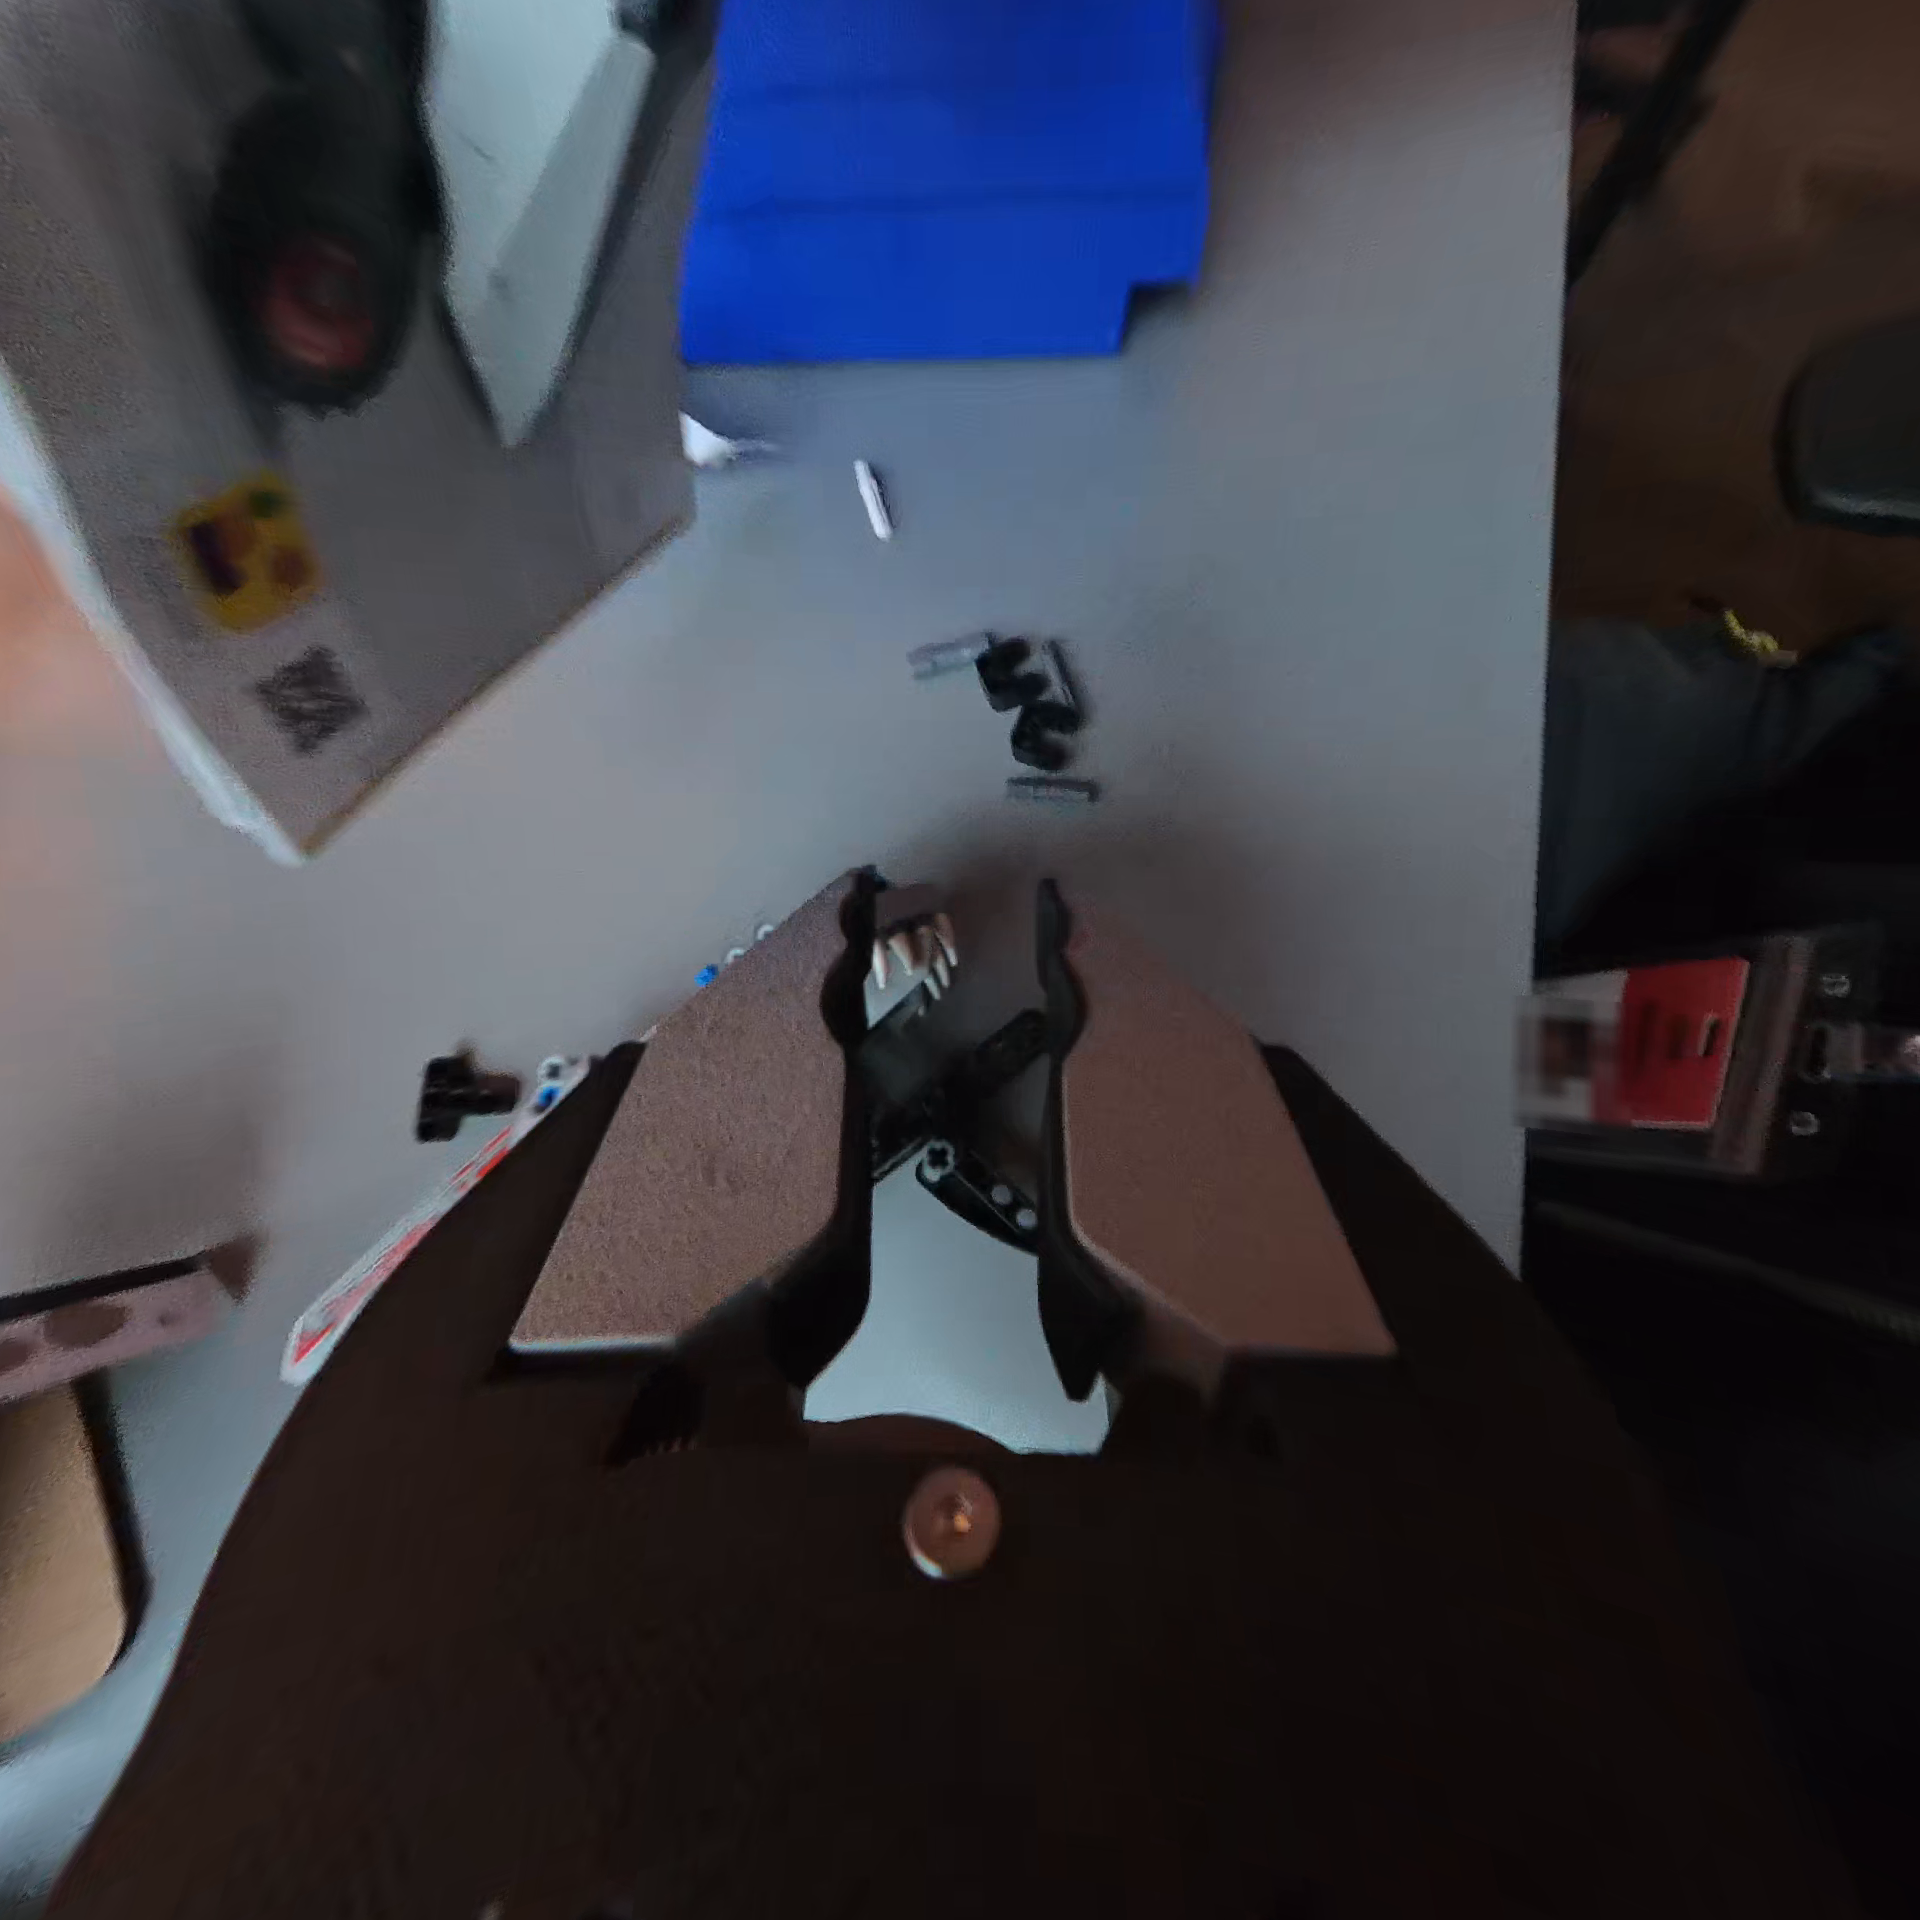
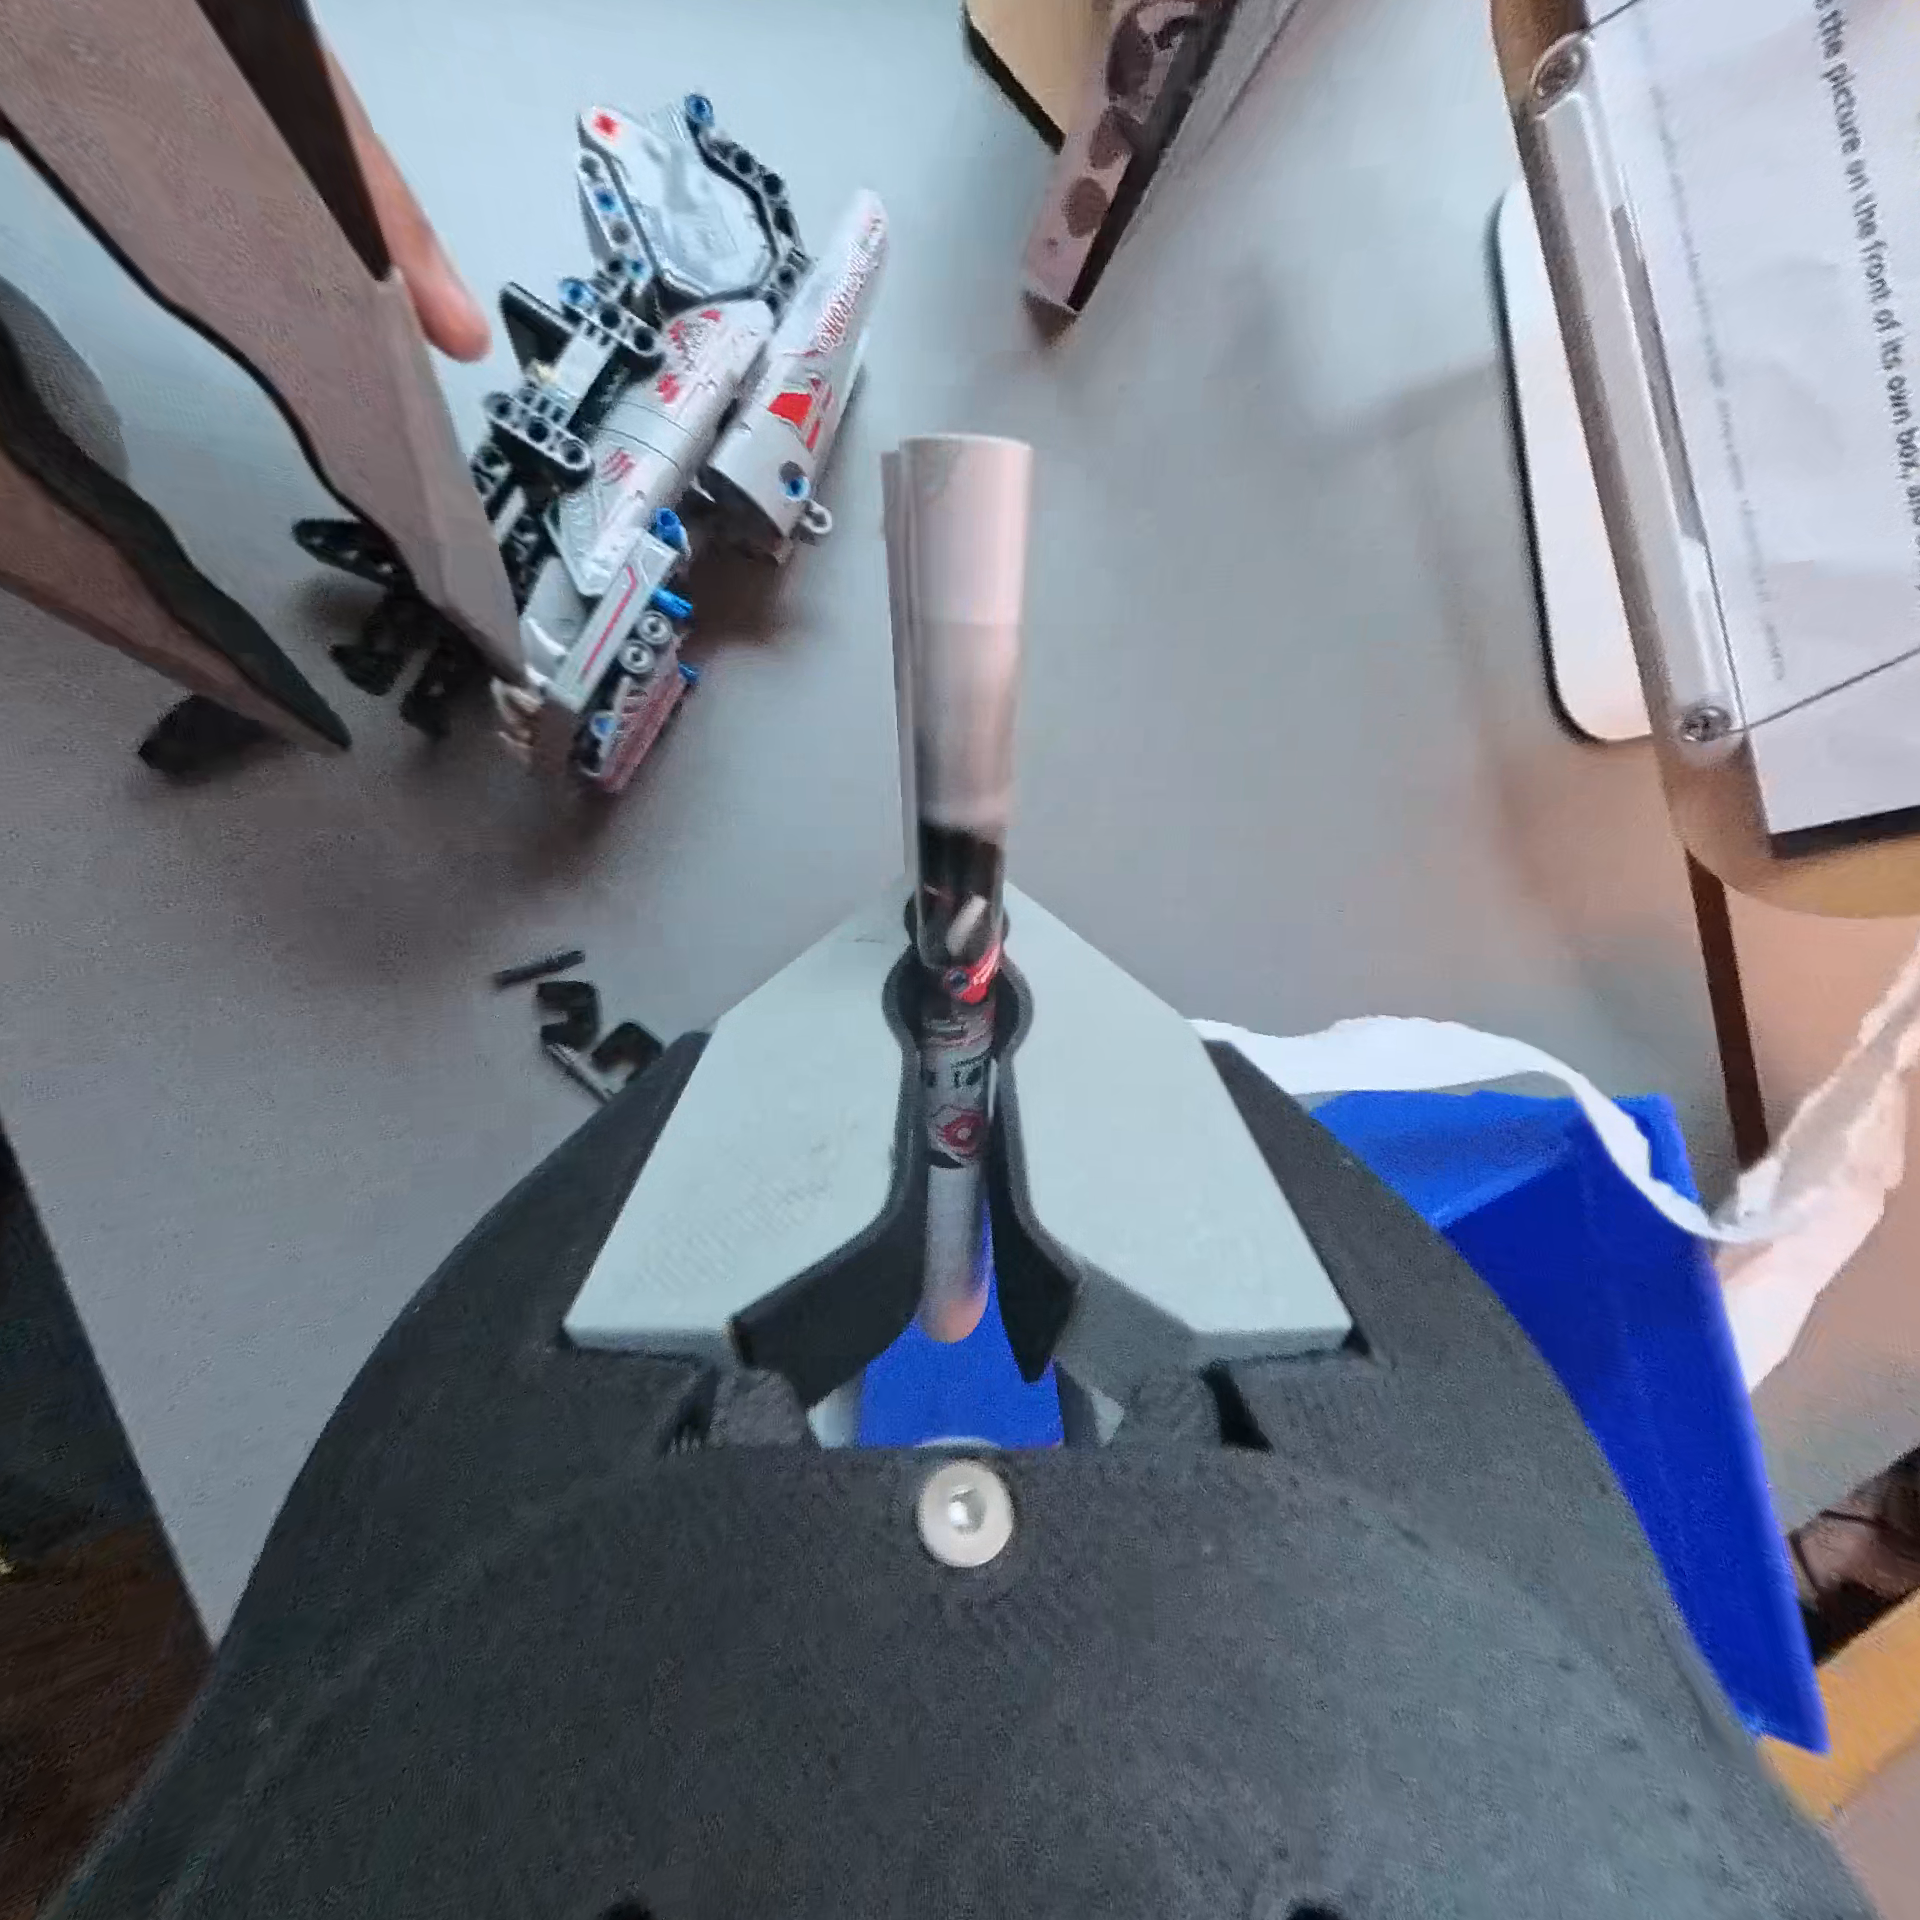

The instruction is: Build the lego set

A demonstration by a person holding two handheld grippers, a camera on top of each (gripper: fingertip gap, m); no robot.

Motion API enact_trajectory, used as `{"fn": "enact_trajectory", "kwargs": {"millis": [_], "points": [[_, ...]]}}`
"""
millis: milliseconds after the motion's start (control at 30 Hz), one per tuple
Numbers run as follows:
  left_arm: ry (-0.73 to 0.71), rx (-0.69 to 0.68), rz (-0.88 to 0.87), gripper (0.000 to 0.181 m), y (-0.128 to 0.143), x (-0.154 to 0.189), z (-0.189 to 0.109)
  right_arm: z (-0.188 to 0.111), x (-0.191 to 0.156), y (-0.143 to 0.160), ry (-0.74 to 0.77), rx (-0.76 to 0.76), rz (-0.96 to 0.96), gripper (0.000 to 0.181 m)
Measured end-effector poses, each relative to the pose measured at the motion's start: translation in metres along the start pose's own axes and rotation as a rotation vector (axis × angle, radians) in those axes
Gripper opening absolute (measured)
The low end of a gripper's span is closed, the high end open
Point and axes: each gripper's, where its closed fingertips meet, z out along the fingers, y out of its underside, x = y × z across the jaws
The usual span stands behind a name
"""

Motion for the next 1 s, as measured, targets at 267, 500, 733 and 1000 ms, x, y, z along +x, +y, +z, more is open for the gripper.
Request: {"fn": "enact_trajectory", "kwargs": {"millis": [267,500,733,1000], "points": [[0.110,-0.182,-0.072,0.000,0.051,-0.008,-0.007,-0.035,0.013,0.024,0.136,0.087,0.109,0.002],[0.045,-0.096,-0.175,0.007,0.083,-0.018,-0.057,-0.090,0.011,0.027,0.173,0.277,0.195,0.002],[-0.369,-0.046,-0.189,0.029,0.036,-0.071,-0.053,-0.100,0.011,0.040,0.203,0.320,0.235,0.002],[-0.443,-0.402,-0.407,0.020,0.052,-0.156,0.005,-0.120,0.000,0.057,0.215,0.396,0.276,0.002]]}}
